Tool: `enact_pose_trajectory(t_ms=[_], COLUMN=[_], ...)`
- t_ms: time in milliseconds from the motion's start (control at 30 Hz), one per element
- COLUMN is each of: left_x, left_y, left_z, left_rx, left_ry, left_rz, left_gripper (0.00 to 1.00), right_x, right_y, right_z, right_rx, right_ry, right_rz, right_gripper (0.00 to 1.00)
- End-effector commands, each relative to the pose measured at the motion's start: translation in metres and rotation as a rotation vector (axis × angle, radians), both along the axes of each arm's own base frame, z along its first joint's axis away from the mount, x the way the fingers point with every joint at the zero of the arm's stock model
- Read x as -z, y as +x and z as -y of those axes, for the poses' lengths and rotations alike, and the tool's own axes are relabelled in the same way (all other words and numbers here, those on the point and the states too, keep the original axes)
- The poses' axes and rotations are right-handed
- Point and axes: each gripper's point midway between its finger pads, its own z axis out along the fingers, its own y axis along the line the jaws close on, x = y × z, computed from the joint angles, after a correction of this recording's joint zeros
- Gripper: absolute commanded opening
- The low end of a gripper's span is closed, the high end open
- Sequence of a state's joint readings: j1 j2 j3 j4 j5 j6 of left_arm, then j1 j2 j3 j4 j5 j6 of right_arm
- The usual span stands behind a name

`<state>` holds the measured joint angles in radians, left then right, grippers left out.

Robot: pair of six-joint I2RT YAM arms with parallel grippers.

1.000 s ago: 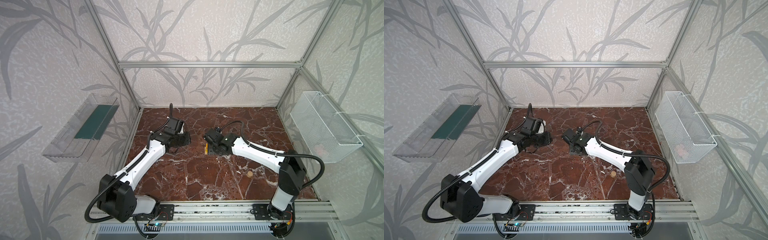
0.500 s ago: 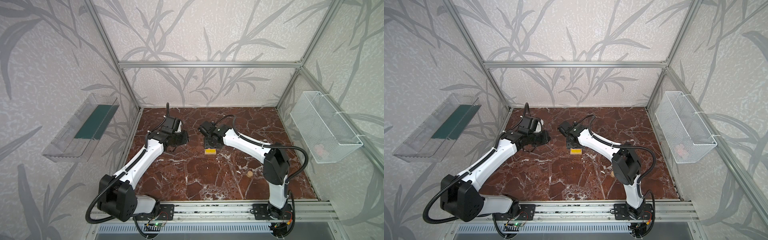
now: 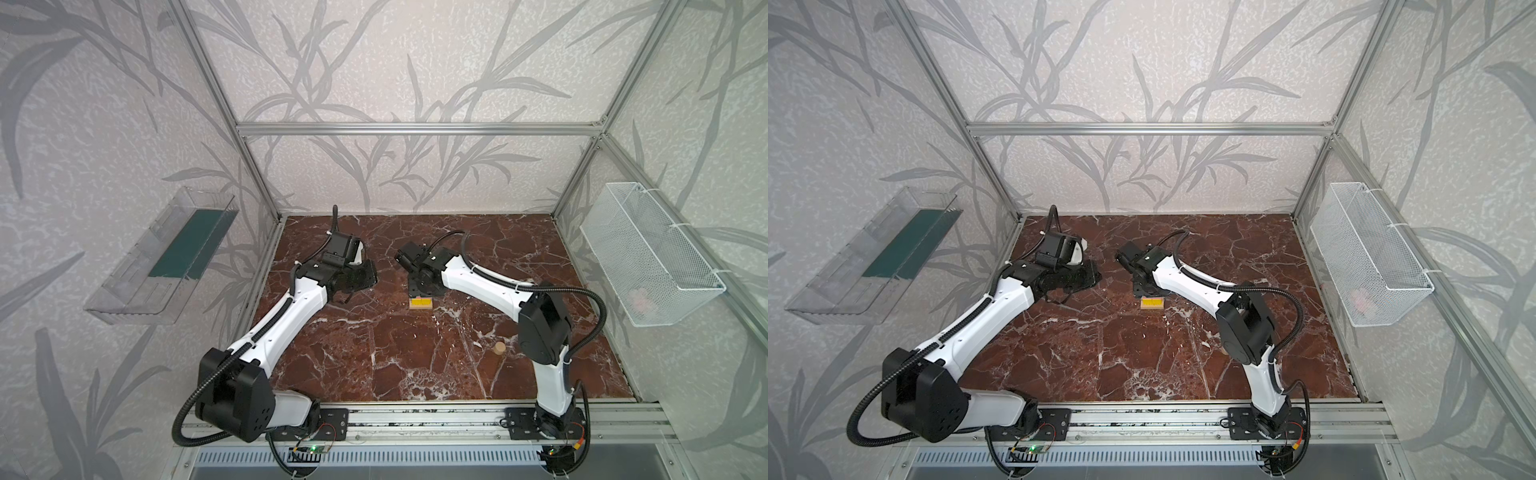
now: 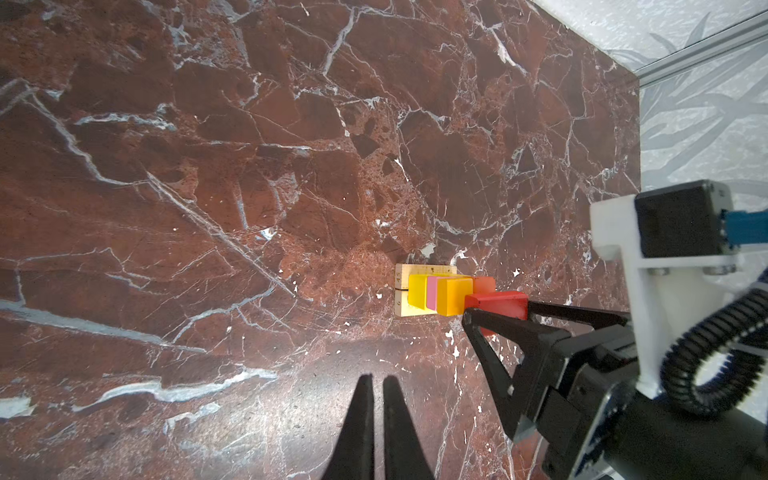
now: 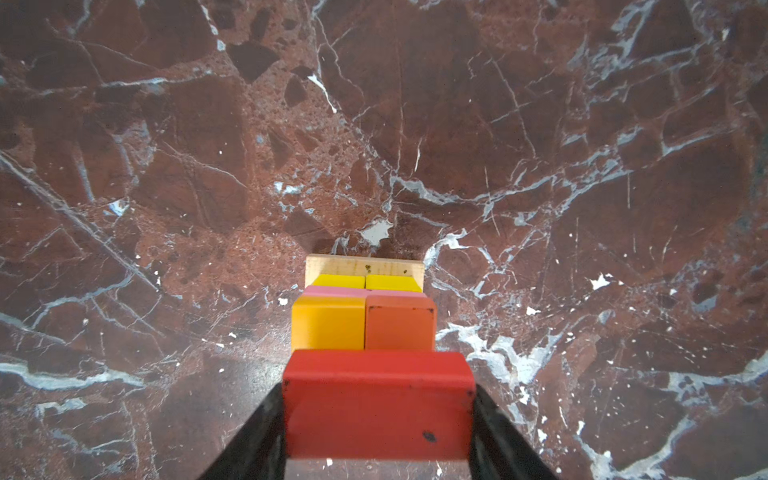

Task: Build the wood block tower
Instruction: 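Lower the red bar onto the yellow and orange cubes atop the tower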

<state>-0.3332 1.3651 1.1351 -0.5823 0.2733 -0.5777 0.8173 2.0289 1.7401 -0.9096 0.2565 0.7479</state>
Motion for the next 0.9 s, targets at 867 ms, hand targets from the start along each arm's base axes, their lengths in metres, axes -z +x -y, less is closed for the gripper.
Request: enact_pose_trajectory(t_ms=[867], left_x=[0.0015], left_y=[0.0010], left_z=[-0.0030], left_rx=[0.003], left_ry=[0.003], left_rz=[-0.006], left_gripper=[0.08], right_x=[0.0016], right_y=[0.0119], right_z=[-0.0077], right_rx=[-0.009], right_ry=[-0.003], right_rz=[-0.003], right_gripper=[0.50])
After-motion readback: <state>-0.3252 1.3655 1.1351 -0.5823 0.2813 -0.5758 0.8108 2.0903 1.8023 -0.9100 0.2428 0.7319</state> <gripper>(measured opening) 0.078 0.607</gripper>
